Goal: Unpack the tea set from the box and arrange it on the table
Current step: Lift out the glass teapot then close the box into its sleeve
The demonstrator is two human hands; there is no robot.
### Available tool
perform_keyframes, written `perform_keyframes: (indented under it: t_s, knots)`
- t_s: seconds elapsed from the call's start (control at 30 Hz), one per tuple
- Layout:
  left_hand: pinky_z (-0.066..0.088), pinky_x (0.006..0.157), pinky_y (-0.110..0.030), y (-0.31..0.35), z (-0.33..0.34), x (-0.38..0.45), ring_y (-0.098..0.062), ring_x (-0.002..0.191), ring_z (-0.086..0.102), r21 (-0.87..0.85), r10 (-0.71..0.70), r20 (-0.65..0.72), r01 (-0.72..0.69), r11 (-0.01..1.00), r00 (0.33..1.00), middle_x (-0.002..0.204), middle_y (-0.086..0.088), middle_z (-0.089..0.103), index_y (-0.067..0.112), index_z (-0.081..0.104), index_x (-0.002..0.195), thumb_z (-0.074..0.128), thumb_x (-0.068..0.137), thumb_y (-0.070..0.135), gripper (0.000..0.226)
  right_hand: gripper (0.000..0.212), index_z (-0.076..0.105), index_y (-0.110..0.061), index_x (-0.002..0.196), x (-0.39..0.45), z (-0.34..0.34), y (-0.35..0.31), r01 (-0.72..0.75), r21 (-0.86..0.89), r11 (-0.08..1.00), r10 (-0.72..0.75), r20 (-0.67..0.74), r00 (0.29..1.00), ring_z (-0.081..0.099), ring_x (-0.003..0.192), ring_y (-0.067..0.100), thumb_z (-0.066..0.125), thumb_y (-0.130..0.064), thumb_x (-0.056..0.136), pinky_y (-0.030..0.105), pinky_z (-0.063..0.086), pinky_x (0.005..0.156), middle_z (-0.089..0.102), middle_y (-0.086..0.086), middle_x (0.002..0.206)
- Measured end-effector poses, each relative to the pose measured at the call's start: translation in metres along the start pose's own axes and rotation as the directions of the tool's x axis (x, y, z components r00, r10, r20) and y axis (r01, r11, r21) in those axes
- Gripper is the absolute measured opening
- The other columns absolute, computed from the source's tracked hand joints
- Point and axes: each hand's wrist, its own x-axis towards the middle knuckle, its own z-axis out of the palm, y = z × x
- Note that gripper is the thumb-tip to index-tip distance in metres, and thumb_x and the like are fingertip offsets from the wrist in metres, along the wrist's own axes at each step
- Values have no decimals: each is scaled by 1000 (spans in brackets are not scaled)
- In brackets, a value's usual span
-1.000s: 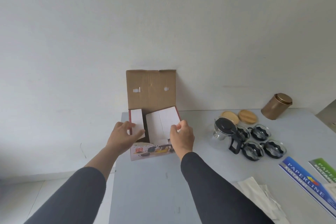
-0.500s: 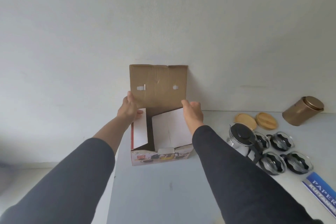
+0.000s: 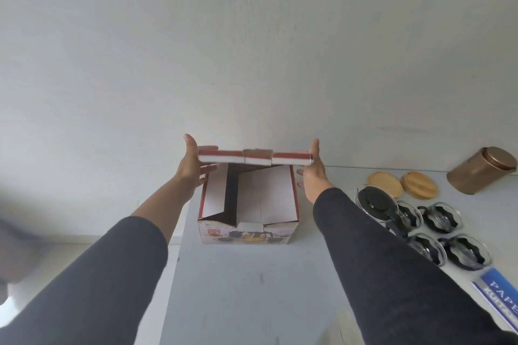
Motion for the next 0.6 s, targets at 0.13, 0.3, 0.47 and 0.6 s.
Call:
perform_keyframes:
  t_s: [0.13,0.3,0.47,0.6]
  knots:
    - [35,99,-41,-7,-8,-30,-26,113,52,52,62,51,-64,997,997,121,-5,58,26,62,110,15,93,64,63,59,67,-19,105,-28,-24,6,99,-125,987,-93,51,994,53,85,16,25,-60,95,31,47,75,59,0,102]
    - [44,101,-43,-32,-20,-60,-14,108,60,276,172,121,-200,940,978,113,7,66,35,61,110,43,77,75,55,47,65,-19,109,-56,-40,31,266,-426,865,-223,149,963,55,98,13,56,-58,85,27,41,84,63,-3,116]
    - [41,91,-23,-46,-16,-77,-8,105,55,561,302,131,-322,763,944,110,11,61,28,59,119,77,73,42,50,46,63,-16,116,-74,-39,46,365,-558,745,-274,243,930,53,115,18,77,-33,76,21,37,89,60,2,123]
    - [43,89,-26,-51,-14,-80,-14,104,54,661,341,117,-329,675,933,101,10,54,31,59,119,74,76,42,47,35,65,-16,112,-78,-35,51,385,-633,671,-329,211,920,53,114,19,73,-29,81,21,35,88,61,4,119]
